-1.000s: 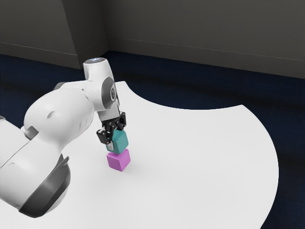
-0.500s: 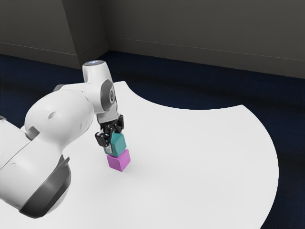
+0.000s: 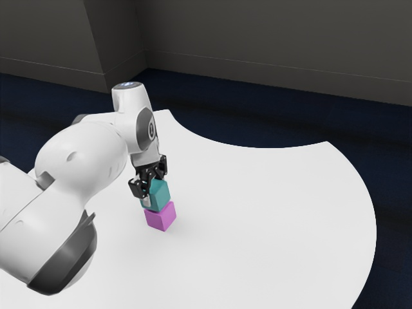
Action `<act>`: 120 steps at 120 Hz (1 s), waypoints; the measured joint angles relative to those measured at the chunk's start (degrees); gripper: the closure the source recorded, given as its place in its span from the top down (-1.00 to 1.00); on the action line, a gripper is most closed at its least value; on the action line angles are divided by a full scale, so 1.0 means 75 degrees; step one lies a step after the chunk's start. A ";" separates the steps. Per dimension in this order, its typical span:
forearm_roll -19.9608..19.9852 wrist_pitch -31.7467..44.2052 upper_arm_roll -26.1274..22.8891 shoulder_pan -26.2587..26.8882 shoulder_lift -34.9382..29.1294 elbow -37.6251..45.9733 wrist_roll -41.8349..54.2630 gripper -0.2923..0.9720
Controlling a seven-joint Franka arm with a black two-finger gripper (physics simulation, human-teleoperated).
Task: Pick up the blue block with one arm, and put the blue block on the pink block with one arm
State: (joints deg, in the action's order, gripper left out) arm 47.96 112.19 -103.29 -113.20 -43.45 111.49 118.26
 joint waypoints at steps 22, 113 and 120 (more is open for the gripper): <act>0.0002 0.0003 -0.0011 0.0000 -0.0008 -0.0002 0.0003 0.05; -0.3576 -0.3271 0.7529 0.8609 0.4317 -0.3106 -0.0606 0.52; -0.4368 -0.3592 0.8843 1.1154 0.5030 -0.3155 -0.1109 0.52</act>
State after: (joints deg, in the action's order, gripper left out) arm 15.19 85.25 -36.97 -29.54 -5.73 87.83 109.95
